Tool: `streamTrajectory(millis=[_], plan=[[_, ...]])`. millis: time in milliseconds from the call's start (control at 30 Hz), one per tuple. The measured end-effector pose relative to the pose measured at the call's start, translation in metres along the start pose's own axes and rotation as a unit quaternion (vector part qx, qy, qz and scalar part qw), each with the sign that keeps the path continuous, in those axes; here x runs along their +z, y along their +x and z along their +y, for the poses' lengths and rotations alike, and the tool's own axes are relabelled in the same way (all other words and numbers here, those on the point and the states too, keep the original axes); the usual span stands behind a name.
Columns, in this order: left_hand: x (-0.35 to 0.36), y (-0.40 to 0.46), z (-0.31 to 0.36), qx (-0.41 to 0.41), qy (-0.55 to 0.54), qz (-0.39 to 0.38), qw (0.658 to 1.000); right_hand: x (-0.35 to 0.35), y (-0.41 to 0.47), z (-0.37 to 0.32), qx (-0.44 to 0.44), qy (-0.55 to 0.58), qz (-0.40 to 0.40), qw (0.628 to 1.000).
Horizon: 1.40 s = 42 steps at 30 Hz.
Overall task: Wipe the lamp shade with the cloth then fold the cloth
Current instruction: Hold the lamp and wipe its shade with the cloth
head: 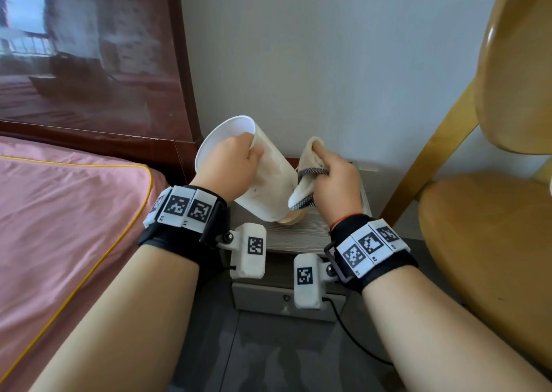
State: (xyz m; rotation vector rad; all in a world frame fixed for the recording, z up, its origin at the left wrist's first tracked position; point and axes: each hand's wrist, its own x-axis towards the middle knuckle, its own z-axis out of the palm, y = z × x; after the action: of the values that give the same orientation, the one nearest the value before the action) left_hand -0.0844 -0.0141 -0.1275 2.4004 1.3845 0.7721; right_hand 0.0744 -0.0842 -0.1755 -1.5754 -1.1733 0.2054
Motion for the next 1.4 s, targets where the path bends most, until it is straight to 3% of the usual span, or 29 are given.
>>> streamTrajectory(millis=[133, 333, 500, 600, 800, 900, 1033, 1167, 1333, 1400], plan=[[0.002, -0.001, 0.001, 0.004, -0.007, 0.007, 1.000, 0.006, 0.003, -0.014, -0.047, 0.022, 0.036, 0.998], [0.008, -0.002, 0.007, 0.036, -0.053, -0.006, 0.998, 0.037, -0.017, -0.012, -0.118, -0.035, -0.138, 0.983], [0.008, -0.004, 0.011, 0.059, -0.035, -0.009, 0.998, 0.039, -0.019, 0.002, -0.138, -0.039, -0.137, 0.980], [0.008, -0.002, 0.012, 0.028, -0.047, -0.007, 0.998, 0.031, -0.018, 0.024, -0.075, -0.086, -0.166, 0.980], [-0.010, -0.008, 0.008, 0.000, -0.224, -0.072, 0.972, 0.008, -0.014, 0.063, 0.096, -0.177, -0.208, 0.957], [-0.014, -0.010, -0.002, 0.041, -0.143, -0.051, 0.988, 0.003, -0.004, 0.062, 0.137, -0.150, -0.187, 0.961], [-0.011, -0.010, -0.007, 0.048, -0.038, -0.030, 0.998, -0.002, 0.007, 0.043, 0.139, -0.057, -0.095, 0.984], [-0.005, -0.008, -0.001, 0.050, -0.022, -0.038, 0.998, -0.004, 0.012, 0.017, 0.078, 0.054, -0.022, 0.995], [0.003, -0.006, 0.002, 0.064, 0.006, -0.019, 0.998, 0.006, 0.007, -0.011, -0.035, 0.070, 0.056, 0.995], [0.004, -0.006, 0.005, 0.078, 0.014, -0.024, 0.997, 0.016, 0.000, -0.018, -0.095, 0.076, 0.045, 0.992]])
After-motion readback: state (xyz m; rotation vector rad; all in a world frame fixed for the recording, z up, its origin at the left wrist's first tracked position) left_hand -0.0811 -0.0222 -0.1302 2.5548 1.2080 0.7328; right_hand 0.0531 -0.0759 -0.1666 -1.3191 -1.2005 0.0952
